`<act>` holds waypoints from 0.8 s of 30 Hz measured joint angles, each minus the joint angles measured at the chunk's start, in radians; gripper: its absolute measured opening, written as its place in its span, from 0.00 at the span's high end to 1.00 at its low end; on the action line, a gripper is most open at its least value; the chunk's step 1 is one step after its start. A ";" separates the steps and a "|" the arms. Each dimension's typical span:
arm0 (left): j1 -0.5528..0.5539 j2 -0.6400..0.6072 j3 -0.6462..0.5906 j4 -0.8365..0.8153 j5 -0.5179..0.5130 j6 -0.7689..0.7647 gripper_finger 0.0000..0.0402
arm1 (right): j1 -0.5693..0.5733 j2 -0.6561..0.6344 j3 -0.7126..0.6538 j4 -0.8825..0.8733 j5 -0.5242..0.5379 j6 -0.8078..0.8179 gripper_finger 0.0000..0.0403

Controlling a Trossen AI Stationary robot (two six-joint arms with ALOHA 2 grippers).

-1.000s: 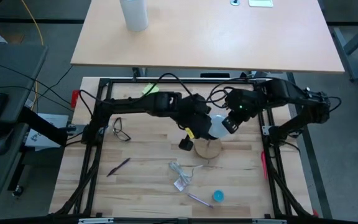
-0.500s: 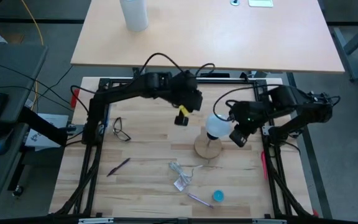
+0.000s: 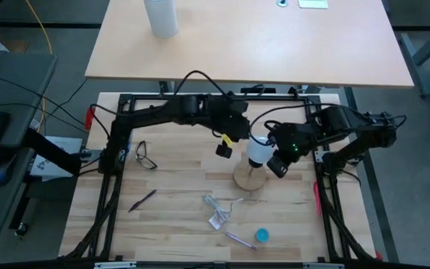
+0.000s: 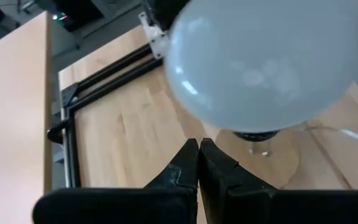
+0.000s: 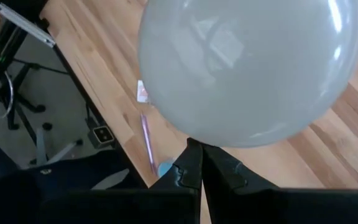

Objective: Screw lightbulb
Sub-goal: Remove the lightbulb from the lamp

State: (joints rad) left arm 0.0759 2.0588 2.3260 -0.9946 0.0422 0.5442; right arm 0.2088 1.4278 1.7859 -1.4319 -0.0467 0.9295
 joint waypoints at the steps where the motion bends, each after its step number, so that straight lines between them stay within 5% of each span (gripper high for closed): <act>1: -0.006 0.005 0.000 -0.001 0.000 0.000 1.00 | -0.001 0.001 0.000 0.000 -0.005 -0.006 1.00; 24: -0.138 -0.014 -0.001 -0.019 0.010 -0.169 1.00 | -0.131 0.001 0.000 -0.094 0.100 -0.107 1.00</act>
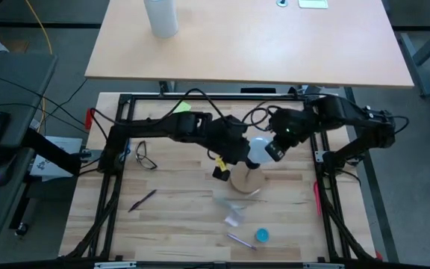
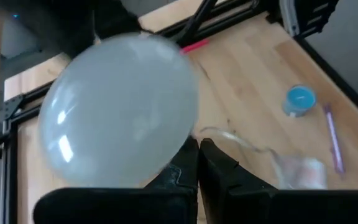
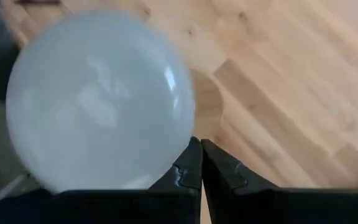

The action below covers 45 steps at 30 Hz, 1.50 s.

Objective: Screw lightbulb
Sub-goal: Remove the lightbulb from the lamp

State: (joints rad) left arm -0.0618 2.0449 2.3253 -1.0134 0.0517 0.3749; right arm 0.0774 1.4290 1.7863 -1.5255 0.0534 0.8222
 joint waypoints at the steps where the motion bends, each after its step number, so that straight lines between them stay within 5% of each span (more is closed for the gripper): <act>1: -0.004 0.000 0.000 0.006 0.000 -0.004 1.00 | -0.015 0.001 0.000 0.011 0.007 -0.017 1.00; 11: -0.040 -0.041 0.000 -0.106 -0.009 -0.025 1.00 | -0.096 -0.032 0.000 0.018 0.018 -0.179 1.00; 18: 0.039 -0.079 0.000 -0.198 -0.024 -0.006 1.00 | 0.017 -0.125 0.000 -0.003 -0.042 -0.093 1.00; 23: 0.117 -0.075 -0.147 -0.142 0.179 -0.041 1.00 | 0.163 -0.146 0.000 -0.049 -0.017 0.028 1.00; 28: 0.115 -0.085 -0.456 0.054 0.314 -0.109 1.00 | 0.294 -0.148 -0.003 -0.045 0.099 0.125 1.00; 34: 0.056 -0.112 -0.824 0.612 0.413 -0.339 1.00 | 0.369 -0.148 -0.003 -0.045 0.212 0.200 1.00; 39: 0.047 -0.113 -0.906 0.836 0.322 -0.433 1.00 | 0.379 -0.151 -0.003 -0.045 0.316 0.140 1.00; 42: 0.057 -0.116 -0.906 0.856 0.320 -0.377 1.00 | 0.378 -0.156 -0.003 -0.046 0.341 0.049 1.00; 45: 0.072 -0.148 -0.908 0.817 0.320 -0.495 1.00 | 0.368 -0.166 -0.003 -0.039 0.337 0.015 1.00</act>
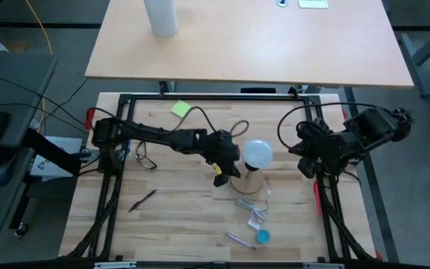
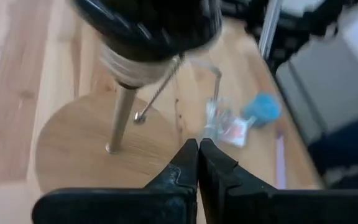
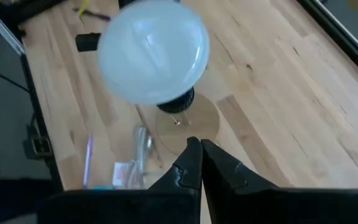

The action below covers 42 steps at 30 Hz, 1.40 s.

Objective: Screw lightbulb
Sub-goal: Remove the lightbulb from the lamp

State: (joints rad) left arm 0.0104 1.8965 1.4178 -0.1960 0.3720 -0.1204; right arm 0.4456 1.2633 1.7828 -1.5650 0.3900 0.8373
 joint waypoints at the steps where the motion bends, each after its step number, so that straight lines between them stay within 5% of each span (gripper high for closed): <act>1: 0.006 -0.018 0.000 -0.013 -0.003 -0.046 1.00 | -0.002 -0.004 0.000 0.009 0.001 0.000 1.00; 6: 0.027 -0.049 0.003 0.027 -0.189 0.079 1.00 | 0.002 -0.013 0.000 0.016 0.045 -0.068 1.00; 9: 0.048 -0.044 0.000 0.036 -0.169 0.112 1.00 | -0.002 -0.024 0.000 0.009 0.027 -0.078 1.00; 13: 0.064 -0.070 0.000 -0.024 -0.153 -0.044 1.00 | -0.004 -0.050 0.000 0.018 0.003 -0.038 1.00; 17: 0.064 -0.081 0.002 0.002 -0.252 0.020 1.00 | -0.003 -0.072 0.000 0.016 0.027 -0.090 1.00; 22: 0.078 -0.086 0.001 0.030 -0.229 0.062 1.00 | -0.004 -0.104 0.000 0.017 0.017 -0.109 1.00; 27: 0.078 -0.132 0.001 0.027 -0.229 -0.105 1.00 | -0.014 -0.149 0.003 0.021 -0.001 -0.068 1.00; 35: 0.088 -0.126 0.002 0.005 -0.258 0.099 1.00 | -0.014 -0.200 0.004 0.021 0.008 -0.151 1.00; 42: 0.069 -0.114 -0.024 -0.014 -0.343 -0.039 1.00 | -0.014 -0.205 0.004 0.021 0.057 -0.071 1.00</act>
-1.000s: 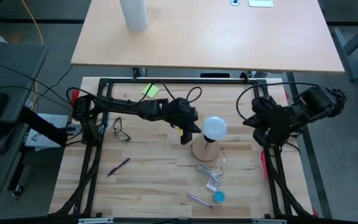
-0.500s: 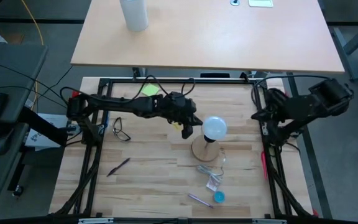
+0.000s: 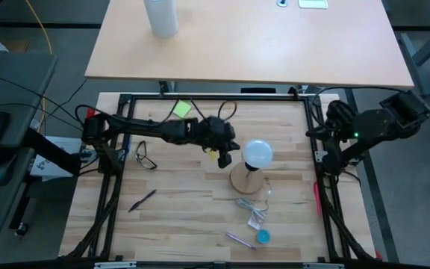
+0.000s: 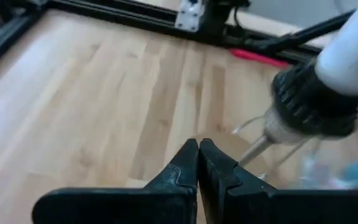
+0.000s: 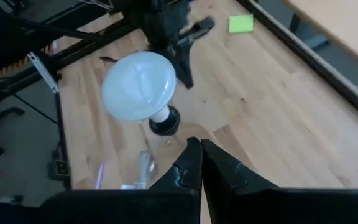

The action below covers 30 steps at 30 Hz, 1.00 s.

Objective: Screw lightbulb
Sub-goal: Remove the lightbulb from the lamp

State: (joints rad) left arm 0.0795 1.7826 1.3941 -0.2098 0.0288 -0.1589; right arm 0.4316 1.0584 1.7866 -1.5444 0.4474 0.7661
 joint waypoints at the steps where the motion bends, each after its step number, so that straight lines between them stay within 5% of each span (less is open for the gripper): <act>1: -0.005 0.008 -0.026 0.034 -0.022 0.022 1.00 | 0.000 0.000 0.000 0.000 0.009 -0.020 1.00; 5: -0.013 0.085 -0.169 0.153 -0.032 0.058 1.00 | 0.000 0.003 0.000 0.005 0.093 -0.113 1.00; 11: -0.089 0.072 -0.351 0.409 0.041 -0.276 1.00 | 0.000 0.008 0.000 0.063 0.103 -0.040 1.00; 14: -0.137 0.077 -0.381 0.545 -0.078 -0.226 1.00 | 0.000 0.008 0.000 0.103 0.088 -0.049 1.00; 18: -0.157 0.121 -0.395 0.587 -0.063 -0.187 1.00 | 0.000 0.036 0.000 0.183 0.098 -0.048 1.00; 30: -0.189 0.239 -0.388 0.709 -0.065 -0.114 1.00 | -0.060 0.226 0.018 0.429 -0.146 0.052 1.00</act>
State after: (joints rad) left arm -0.1092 2.0215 1.0063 0.4996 -0.0365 -0.2725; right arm 0.3715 1.2842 1.8047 -1.1155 0.3016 0.8181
